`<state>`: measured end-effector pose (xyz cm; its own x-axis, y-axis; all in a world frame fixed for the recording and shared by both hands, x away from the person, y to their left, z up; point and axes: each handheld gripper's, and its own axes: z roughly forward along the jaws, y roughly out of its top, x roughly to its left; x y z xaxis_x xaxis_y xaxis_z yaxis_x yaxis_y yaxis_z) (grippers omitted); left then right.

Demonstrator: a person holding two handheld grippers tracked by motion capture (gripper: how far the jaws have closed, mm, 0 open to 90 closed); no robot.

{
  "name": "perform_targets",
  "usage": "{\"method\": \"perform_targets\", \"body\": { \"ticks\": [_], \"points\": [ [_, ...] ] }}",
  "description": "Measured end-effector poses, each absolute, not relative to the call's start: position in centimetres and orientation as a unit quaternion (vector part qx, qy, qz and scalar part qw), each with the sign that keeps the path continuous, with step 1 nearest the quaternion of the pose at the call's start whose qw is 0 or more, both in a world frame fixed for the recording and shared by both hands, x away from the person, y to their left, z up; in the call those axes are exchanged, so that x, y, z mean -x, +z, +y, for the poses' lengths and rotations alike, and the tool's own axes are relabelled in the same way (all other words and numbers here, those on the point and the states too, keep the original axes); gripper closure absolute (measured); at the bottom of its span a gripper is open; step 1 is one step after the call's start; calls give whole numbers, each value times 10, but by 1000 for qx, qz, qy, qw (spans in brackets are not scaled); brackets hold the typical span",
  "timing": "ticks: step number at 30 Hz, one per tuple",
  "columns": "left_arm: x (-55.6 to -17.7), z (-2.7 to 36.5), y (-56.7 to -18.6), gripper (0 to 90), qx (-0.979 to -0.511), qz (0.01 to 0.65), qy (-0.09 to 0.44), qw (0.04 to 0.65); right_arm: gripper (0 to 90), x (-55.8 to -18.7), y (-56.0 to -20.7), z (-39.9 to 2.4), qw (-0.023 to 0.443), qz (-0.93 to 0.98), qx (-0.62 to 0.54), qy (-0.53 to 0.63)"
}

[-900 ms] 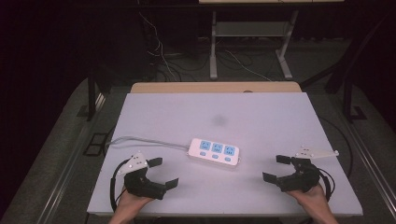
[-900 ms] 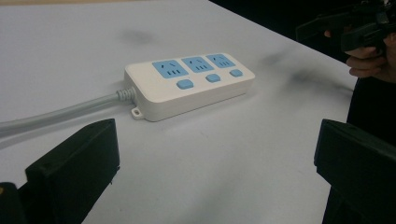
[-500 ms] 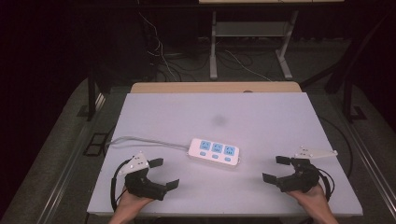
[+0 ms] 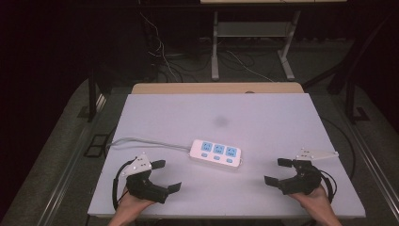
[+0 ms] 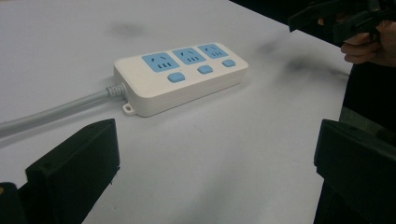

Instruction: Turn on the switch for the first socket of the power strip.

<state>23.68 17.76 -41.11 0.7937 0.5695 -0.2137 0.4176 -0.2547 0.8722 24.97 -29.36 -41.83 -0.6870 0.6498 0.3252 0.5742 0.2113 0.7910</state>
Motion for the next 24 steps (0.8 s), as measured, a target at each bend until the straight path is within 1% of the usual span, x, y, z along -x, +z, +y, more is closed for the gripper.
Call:
{"method": "perform_targets", "body": {
  "ticks": [24],
  "points": [
    [-248,168,-393,0,-815,304,58,489,0,-249,-419,-296,43,777,-399,485]
  ]
}}
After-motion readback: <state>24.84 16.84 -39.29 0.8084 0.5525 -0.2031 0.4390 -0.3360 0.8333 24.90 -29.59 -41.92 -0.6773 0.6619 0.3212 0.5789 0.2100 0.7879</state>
